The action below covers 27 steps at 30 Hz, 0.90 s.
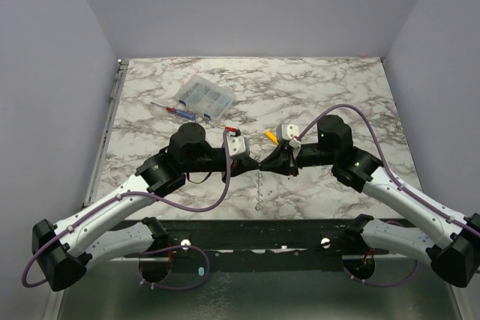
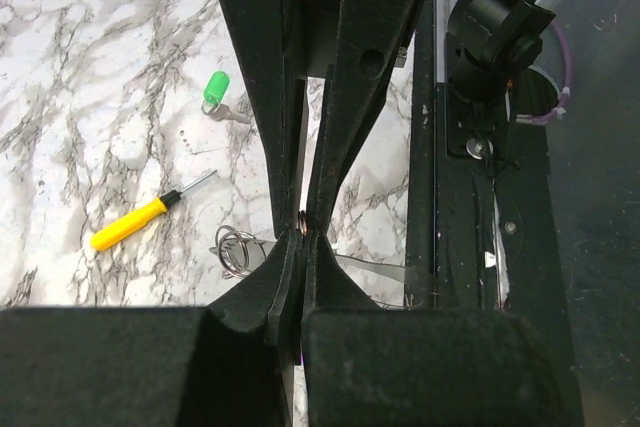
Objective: Put the keys on the keyring
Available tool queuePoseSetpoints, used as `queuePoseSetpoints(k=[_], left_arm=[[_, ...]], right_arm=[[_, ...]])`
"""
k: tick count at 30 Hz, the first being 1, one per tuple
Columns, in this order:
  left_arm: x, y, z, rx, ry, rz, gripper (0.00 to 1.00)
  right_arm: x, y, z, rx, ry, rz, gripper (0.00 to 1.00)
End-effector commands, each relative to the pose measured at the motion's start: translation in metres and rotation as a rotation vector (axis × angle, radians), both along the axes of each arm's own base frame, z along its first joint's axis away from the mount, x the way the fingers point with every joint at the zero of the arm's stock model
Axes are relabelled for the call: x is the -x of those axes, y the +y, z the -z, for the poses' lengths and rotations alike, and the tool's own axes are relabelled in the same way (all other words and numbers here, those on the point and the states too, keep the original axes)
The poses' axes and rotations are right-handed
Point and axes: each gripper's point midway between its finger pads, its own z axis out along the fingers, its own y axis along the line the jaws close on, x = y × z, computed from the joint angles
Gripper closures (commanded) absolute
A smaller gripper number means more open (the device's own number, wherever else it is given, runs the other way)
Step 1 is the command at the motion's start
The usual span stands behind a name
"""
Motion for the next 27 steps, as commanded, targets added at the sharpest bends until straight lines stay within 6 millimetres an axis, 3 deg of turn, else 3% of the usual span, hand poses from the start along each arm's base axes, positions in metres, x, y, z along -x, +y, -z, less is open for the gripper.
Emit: queuePoseSetpoints(k=[1,5,11,12,15,17,27], left_arm=[[0.005,-0.002,-0.016,0.039,-0.036,0.039,1.00],[0.005,-0.003,-0.016,0.040,-0.031,0.040,1.00],[0.003,-0.003,-0.019,0.050,-0.026,0.023,1.00],[0.000,-0.002,-0.021,0.053,-0.029,0.006,0.89],[-0.005,0.007,-0.031,0.075,-0.063,-0.029,0.39],[-0.006,0.016,-0.038,0.095,-0.091,-0.051,0.27],[0.008,0.033,-0.071,0.305,-0.126,-0.021,0.30]], right_arm=[[0.004,0.001,0.005,0.017,0.010,-0.013,0.86],[0.007,0.003,0.001,-0.001,0.009,-0.030,0.99],[0.008,0.006,-0.007,-0.027,0.021,-0.028,0.99],[0.006,0.006,-0.009,-0.041,0.010,-0.012,0.99],[0.005,0.003,-0.019,-0.096,-0.033,0.015,0.99],[0.007,0.002,-0.024,-0.126,-0.051,0.015,0.99],[0.019,-0.002,-0.040,-0.253,-0.062,0.007,0.99]])
